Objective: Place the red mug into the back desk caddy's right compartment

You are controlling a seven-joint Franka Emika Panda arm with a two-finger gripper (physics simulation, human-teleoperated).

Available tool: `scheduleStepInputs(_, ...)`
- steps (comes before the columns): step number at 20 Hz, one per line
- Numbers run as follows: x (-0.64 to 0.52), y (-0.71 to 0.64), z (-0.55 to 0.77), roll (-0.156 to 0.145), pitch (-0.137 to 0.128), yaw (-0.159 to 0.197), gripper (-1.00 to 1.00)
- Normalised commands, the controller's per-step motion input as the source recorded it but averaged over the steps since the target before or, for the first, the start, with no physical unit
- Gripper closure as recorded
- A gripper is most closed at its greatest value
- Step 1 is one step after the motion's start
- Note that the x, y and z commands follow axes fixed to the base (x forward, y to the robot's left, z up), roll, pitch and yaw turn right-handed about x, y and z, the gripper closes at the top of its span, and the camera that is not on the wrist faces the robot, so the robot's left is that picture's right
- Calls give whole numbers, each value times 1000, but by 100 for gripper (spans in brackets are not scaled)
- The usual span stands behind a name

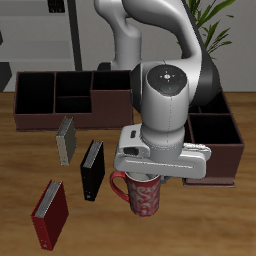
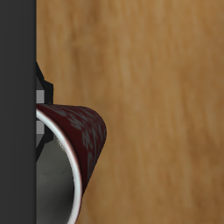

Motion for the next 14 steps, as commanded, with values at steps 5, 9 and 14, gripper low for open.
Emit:
scheduleStepInputs(5,-355,-139,693,-32,-62,2,100)
scheduleStepInputs(9,-412,-71,594,-6,-59,1,100)
scheduleStepInputs(14,-451,-100,453,-25,-46,-19,100)
